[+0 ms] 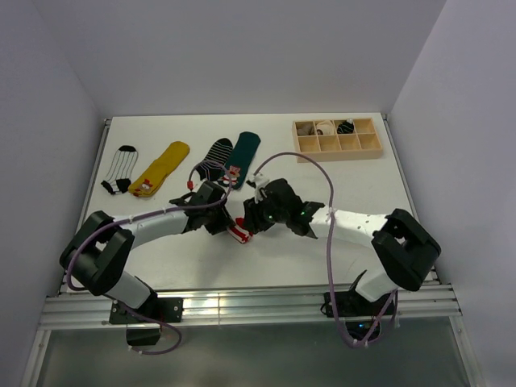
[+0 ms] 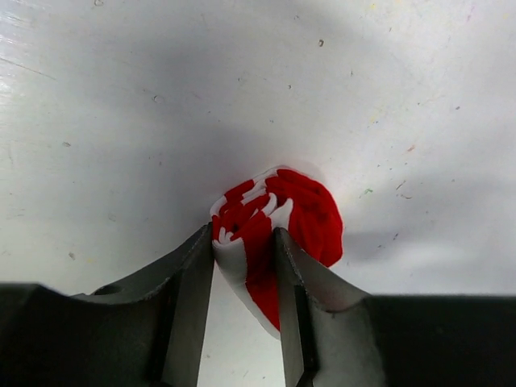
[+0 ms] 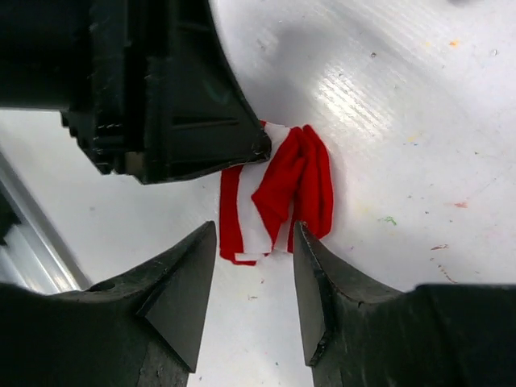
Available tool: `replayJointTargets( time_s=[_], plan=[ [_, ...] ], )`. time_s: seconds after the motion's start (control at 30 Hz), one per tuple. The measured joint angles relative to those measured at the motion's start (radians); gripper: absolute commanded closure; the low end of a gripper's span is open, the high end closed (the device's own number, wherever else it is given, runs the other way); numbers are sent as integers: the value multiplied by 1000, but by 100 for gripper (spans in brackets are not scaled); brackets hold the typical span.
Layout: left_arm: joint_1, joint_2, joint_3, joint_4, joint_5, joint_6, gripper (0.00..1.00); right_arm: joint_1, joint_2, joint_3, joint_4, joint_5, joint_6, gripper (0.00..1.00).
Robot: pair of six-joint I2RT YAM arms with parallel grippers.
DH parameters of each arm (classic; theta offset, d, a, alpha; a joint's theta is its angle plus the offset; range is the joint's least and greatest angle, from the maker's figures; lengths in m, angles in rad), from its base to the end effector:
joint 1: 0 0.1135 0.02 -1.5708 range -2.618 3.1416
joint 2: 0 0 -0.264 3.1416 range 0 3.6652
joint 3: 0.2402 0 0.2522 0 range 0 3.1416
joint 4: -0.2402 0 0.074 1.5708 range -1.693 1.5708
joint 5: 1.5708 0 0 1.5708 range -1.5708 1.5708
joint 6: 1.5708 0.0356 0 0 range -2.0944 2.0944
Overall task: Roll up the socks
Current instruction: Roll the sock at the center of the board.
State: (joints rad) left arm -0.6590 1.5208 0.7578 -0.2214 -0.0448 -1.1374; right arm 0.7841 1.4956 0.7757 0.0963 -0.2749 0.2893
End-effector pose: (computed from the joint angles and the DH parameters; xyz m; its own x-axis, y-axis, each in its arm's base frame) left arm 0.2270 -0.1738 0.1600 -0.8139 -0.5164 -0.2662 -0.3490 0.8009 -0.4865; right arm 0.2139 0.2270 0.1971 -0.6347 -0.2452 -0.7328 -0.6830 0.6216 0.3835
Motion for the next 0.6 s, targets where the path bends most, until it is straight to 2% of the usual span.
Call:
replayJointTargets(
  time_s=[0.23, 0.47, 0.53, 0.57, 0.6],
  plan=[
    [-13, 32, 55, -74, -14, 27, 59, 216, 10, 0, -5, 302, -100, 49],
    [-20, 42, 58, -71, -10, 27, 57, 308, 150, 26, 7, 484, -171, 50],
    [-19, 42, 58, -71, -10, 27, 54, 322, 191, 45, 9, 529, -182, 55],
    [-19, 42, 58, -71, -11, 28, 52, 327, 205, 53, 12, 550, -184, 68],
    [-18, 42, 58, -72, -14, 30, 48, 331, 214, 60, 14, 568, -182, 75]
  ],
)
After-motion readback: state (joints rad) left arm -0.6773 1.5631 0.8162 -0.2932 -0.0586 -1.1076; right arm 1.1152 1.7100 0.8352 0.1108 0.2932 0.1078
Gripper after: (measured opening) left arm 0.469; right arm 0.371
